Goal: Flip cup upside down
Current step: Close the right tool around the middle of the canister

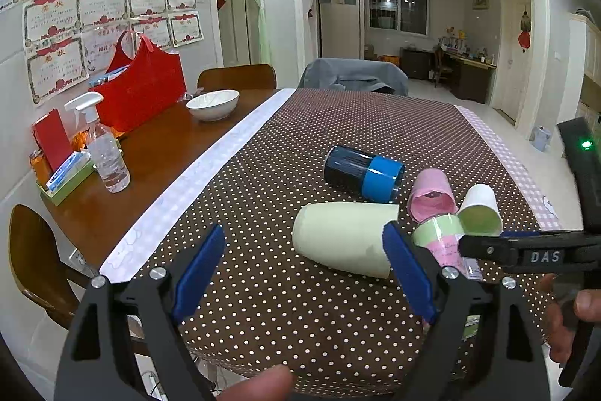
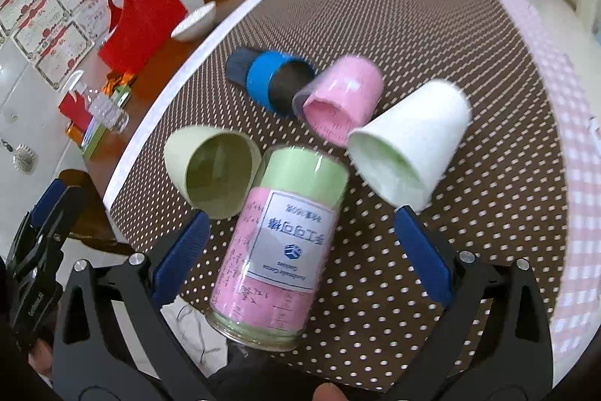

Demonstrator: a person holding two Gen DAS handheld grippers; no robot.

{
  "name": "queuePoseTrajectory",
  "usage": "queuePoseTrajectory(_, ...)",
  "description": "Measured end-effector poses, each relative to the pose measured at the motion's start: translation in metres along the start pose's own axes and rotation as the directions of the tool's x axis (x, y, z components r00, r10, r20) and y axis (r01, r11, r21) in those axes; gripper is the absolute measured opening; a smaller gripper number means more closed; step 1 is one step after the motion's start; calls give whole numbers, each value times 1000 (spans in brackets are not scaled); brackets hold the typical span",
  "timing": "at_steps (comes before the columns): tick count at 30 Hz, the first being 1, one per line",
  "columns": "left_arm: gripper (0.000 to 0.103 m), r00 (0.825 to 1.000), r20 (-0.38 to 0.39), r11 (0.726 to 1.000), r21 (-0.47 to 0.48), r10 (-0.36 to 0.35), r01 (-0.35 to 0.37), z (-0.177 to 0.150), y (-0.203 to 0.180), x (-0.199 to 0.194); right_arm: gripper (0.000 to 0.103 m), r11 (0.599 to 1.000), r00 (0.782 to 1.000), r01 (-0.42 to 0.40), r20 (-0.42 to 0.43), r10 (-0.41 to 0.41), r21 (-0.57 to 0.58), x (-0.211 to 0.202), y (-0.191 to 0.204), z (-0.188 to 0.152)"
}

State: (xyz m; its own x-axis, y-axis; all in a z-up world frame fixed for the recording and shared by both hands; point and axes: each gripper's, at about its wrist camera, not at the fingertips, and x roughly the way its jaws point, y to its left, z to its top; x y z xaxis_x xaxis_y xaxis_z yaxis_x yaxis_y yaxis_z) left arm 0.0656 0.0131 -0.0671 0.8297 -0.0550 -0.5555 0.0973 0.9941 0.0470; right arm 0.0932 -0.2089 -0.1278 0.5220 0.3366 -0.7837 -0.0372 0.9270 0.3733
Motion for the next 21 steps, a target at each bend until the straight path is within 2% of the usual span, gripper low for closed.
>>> queuePoseTrajectory(4,84,1000,-1,1000,-3,-7,7,-1,2,1,97,999,996,-23,-91,26,31,20,-5,5)
queuePoseTrajectory(12,84,1000,-6,1000,-5,-13,13,-2,1,1,96,999,976,-23,-214,31,41,45,-5,12)
queuePoseTrajectory(13,84,1000,-6,1000,-7,-13,13,-2,1,1,93,999,973,-27,-227,35,36,48,-4,12)
queuePoseTrajectory(15,84,1000,-6,1000,-6,-13,13,-2,0,2,77,999,968,-36,-247,43,31,51,-4,12)
queuePoseTrajectory(18,84,1000,-9,1000,-4,-17,17,-3,0,1,75,999,970,-43,-241,42,2,53,1,12)
queuePoseTrajectory(21,84,1000,-6,1000,0,-18,18,-3,-2,0,75,997,969,-80,-233,80,12,51,0,8)
